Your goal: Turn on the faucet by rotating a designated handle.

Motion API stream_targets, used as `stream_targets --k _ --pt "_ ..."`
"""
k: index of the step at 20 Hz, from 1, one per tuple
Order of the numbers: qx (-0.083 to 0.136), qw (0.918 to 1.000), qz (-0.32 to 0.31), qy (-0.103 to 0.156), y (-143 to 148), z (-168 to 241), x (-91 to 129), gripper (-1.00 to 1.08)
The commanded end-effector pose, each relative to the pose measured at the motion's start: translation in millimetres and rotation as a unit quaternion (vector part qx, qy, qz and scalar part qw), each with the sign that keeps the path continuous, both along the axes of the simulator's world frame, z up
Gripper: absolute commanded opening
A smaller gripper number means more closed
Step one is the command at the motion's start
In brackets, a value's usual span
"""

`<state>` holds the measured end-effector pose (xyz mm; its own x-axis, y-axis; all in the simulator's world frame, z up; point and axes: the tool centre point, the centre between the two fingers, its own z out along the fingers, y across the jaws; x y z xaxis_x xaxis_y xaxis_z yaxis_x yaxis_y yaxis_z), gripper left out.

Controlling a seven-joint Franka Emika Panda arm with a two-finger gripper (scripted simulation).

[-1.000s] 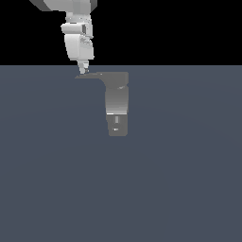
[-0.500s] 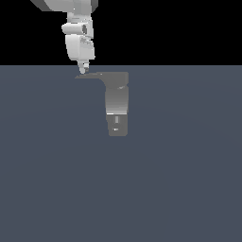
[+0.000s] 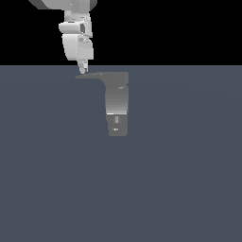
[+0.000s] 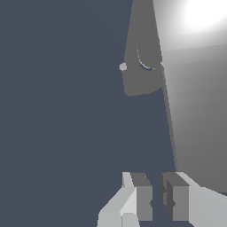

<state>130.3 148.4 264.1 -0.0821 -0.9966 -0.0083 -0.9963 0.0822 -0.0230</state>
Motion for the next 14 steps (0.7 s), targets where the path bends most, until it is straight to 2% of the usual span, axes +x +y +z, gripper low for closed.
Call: stream_targets --k 1,14 --pt "-0.004 0.9999 -0.006 0.012 -9.3 -15.9 -7.5 -1.00" --pt "-0.004 0.9999 -0.007 0.012 -5.0 -15.9 -39.2 -1.00"
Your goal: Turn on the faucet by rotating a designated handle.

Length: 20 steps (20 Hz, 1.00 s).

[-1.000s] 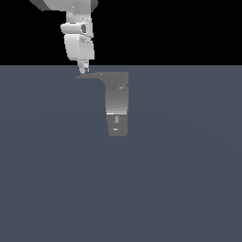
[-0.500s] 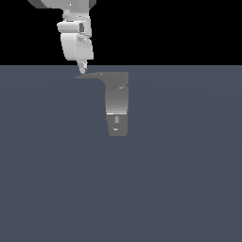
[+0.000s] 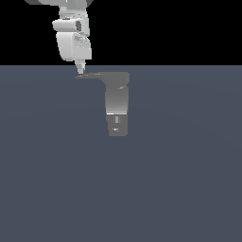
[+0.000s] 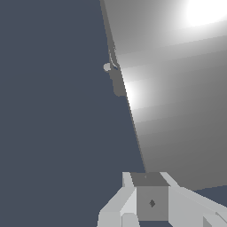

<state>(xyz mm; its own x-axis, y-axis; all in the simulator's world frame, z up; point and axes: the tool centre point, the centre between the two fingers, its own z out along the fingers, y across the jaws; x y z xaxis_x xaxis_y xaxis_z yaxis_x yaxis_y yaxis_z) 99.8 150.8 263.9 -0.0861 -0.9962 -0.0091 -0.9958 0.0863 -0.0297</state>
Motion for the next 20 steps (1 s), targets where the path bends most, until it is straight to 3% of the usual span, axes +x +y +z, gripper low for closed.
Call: stream_targets --k 1,17,20 --pt "-0.004 0.9999 -0.004 0.015 -7.0 -15.6 -11.3 -1.00" --pt "-0.003 0.9999 -0.005 0.015 -0.4 -15.4 -55.6 -1.00" --pt "-0.003 0.9999 -0.007 0.014 -4.9 -15.5 -53.3 -1.00"
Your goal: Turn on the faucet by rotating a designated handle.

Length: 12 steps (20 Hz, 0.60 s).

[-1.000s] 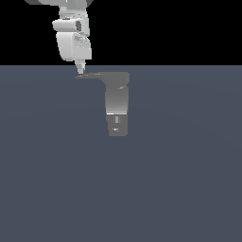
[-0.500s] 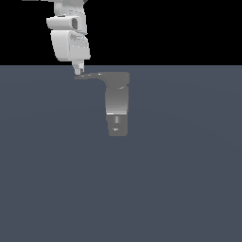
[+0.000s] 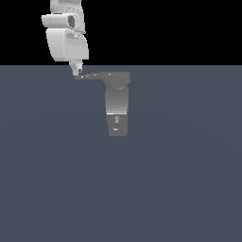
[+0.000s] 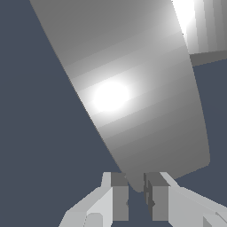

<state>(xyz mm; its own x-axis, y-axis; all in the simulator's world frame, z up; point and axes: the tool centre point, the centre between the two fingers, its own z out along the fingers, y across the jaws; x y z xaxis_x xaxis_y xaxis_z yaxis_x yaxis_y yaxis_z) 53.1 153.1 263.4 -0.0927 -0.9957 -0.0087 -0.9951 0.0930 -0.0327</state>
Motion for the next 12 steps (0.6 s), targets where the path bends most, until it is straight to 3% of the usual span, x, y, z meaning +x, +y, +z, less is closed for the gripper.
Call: stream_targets --k 1,12 --pt "-0.003 0.9999 -0.004 0.015 -8.9 -15.0 -9.0 -1.00" --pt "-0.003 0.9999 -0.003 0.016 -26.2 -15.1 -35.3 -1.00"
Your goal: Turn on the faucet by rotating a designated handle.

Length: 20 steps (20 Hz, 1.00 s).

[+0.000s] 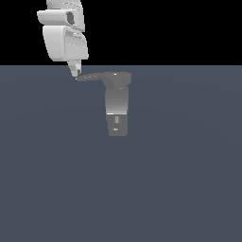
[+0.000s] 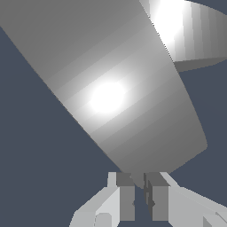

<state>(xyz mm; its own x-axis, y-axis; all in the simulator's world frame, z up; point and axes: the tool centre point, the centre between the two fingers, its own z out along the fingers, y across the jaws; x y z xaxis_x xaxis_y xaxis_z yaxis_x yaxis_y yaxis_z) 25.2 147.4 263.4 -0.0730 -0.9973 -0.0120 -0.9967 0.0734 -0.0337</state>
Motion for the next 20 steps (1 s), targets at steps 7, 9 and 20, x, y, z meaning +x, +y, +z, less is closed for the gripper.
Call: stream_targets --k 7,9,20 --pt "-0.005 0.9998 -0.013 0.016 -32.1 -15.0 -24.7 -1.00" --pt "-0.005 0.9998 -0.013 0.017 -35.2 -15.2 -29.7 -1.00" --pt "-0.005 0.9998 -0.012 0.017 -54.1 -15.0 -57.8 -1.00"
